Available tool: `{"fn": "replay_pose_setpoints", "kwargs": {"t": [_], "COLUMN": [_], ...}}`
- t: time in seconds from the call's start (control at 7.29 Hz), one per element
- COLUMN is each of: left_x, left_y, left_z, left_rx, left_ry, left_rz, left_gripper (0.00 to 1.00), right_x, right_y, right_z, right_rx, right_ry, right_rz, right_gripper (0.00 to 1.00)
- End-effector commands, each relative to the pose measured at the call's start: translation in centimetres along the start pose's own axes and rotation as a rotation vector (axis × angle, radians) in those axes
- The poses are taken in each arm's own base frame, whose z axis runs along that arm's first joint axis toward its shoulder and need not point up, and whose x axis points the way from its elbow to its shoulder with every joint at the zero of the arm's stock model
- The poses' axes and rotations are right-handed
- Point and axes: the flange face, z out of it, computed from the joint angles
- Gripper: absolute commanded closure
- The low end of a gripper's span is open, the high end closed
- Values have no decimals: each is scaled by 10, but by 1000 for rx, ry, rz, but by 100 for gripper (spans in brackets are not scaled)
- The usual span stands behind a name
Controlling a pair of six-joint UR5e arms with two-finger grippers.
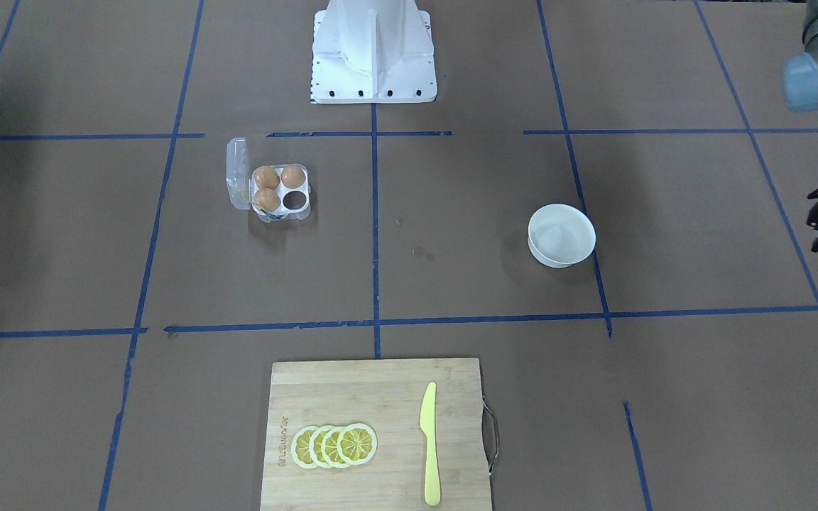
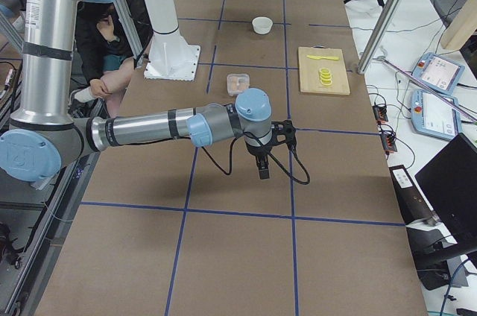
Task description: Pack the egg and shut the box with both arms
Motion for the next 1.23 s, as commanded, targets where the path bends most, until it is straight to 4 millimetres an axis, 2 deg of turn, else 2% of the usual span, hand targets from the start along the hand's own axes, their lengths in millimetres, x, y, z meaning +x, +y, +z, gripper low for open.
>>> {"fn": "replay_pose_setpoints", "kwargs": {"t": [0.0,0.14,0.27,0.41,0.55,0.69,0.82,0.96,1.1], "left_x": [-58,-59,-71,-69,-67,-75,-83,-84,-83], "left_y": [63,63,90,126,143,139,135,129,128], "left_z": [33,26,33,35,20,-9,-24,-26,-29], "left_rx": [-133,-122,-155,-142,-113,-69,-59,-54,-50], "left_ry": [46,68,94,214,236,213,202,191,188], "left_rz": [-123,-137,-197,-262,-289,-305,-326,-316,-313], "left_gripper": [0,0,0,0,0,0,0,0,0], "right_x": [0,0,0,0,1,0,-1,-2,-14], "right_y": [0,0,0,0,0,0,0,-1,-2], "right_z": [1,0,1,0,1,1,1,1,-3], "right_rx": [-1,0,-1,0,-2,-3,-2,-2,3], "right_ry": [-1,-1,-1,-1,-1,-1,-3,-11,-28], "right_rz": [2,1,2,1,3,2,1,-1,5], "right_gripper": [0,0,0,0,0,0,0,0,0]}}
